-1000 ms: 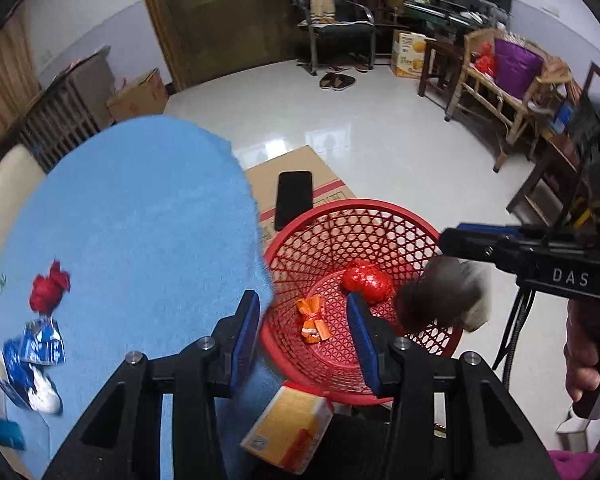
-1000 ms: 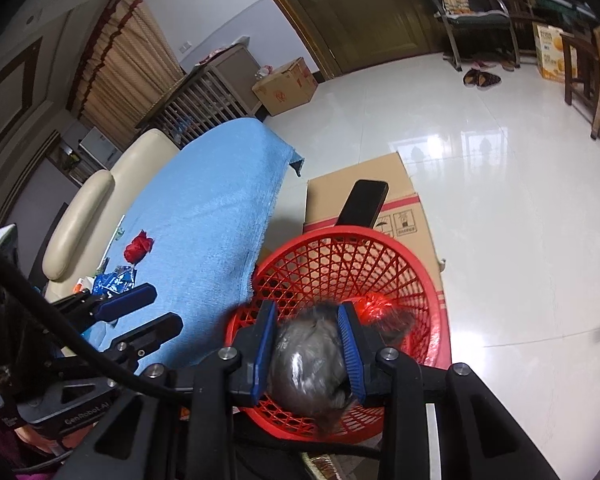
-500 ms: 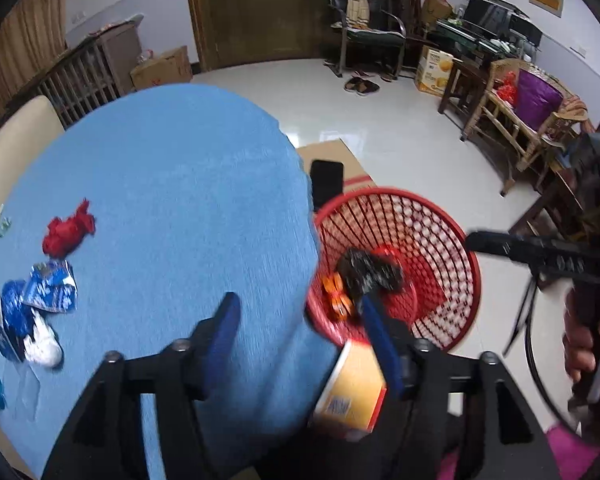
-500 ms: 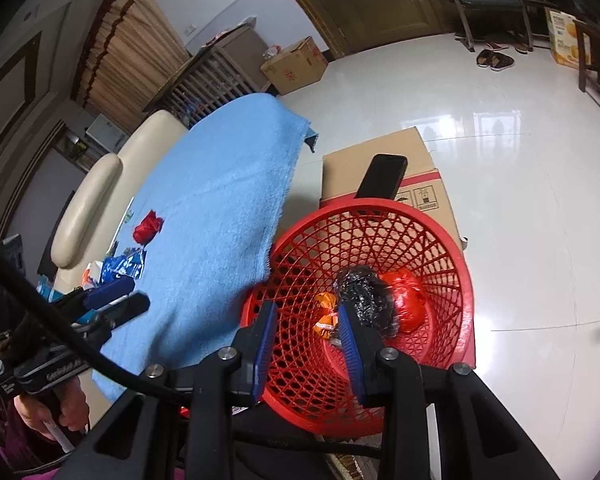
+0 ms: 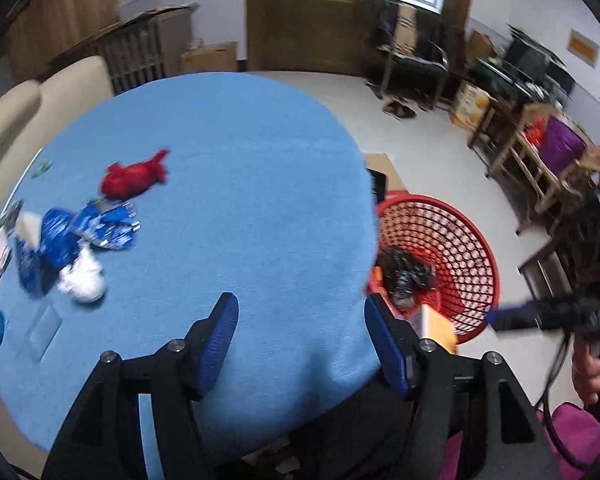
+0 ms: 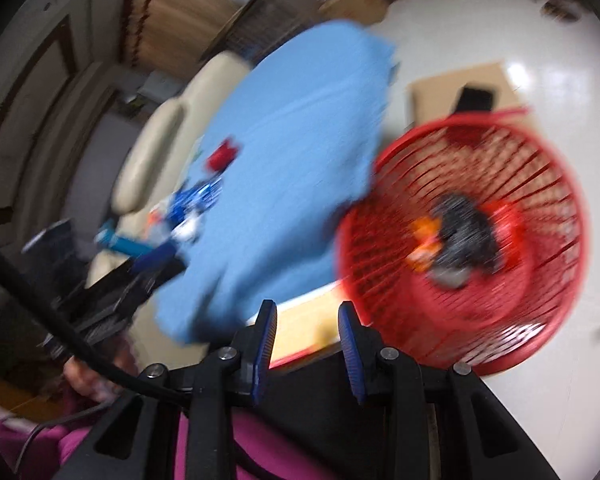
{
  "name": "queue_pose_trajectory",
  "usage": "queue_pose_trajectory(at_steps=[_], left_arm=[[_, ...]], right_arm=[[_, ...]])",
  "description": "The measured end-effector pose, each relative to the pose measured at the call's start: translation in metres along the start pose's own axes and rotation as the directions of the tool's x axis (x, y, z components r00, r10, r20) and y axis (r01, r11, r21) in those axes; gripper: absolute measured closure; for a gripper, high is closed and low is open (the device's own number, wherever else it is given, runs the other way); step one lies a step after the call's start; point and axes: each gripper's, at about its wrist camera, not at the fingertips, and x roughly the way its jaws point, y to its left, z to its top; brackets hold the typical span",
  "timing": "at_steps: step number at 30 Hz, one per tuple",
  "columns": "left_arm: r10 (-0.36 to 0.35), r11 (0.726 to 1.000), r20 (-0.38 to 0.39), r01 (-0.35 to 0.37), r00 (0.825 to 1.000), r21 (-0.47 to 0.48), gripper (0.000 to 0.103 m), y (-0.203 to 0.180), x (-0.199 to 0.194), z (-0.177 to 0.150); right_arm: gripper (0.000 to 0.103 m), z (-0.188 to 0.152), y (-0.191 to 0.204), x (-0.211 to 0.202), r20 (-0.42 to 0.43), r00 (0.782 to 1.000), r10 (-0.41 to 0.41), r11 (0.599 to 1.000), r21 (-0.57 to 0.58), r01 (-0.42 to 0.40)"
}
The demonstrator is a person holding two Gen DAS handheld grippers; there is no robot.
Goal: Collect trash
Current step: 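Return both tools from the wastebasket to the table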
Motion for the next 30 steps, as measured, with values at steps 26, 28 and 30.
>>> queue_pose_trajectory(at_steps=[26, 28, 30], left_arm=[[0.122, 0.922, 0.061, -0.09, 0.991, -0.375, 0.037, 0.135, -0.043, -0.059], [0.149, 0.907, 0.062, -0.112, 0.987, -0.405, 0.037, 0.149, -0.047, -0.063], [0.175, 0.894, 0.064, -0.132, 0.982, -0.427, 0.037, 0.161, -0.053, -0.065]], right_arm=[[0.067, 0.03, 0.023, -0.056, 0.28, 0.93, -0.24, 0.969, 0.01, 0.247], [0.067, 0.033, 0.03, -0.051, 0.276, 0.929, -0.246, 0.966, -0.008, 0.258], [0.067, 0.042, 0.042, -0.033, 0.253, 0.936, -0.246, 0.963, -0.043, 0.265]])
